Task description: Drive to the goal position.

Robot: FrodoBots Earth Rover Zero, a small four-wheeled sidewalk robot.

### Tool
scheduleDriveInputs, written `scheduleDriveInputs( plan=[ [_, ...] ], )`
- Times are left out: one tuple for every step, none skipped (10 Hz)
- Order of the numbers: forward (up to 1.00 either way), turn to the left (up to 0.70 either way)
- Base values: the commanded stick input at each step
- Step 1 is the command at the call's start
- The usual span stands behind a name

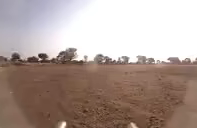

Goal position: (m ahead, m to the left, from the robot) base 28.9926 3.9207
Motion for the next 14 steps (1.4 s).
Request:
scheduleDriveInputs(
  plan=[
    [0.7, 0.0],
    [0.7, 0.0],
    [0.7, 0.0],
    [0.7, 0.0],
    [0.7, 0.0],
    [0.7, 0.0],
    [0.7, 0.0],
    [0.7, 0.0],
    [0.7, 0.0],
    [0.7, 0.0],
    [0.7, 0.0],
    [0.7, 0.0],
    [0.7, 0.0],
    [0.7, 0.0]
  ],
)
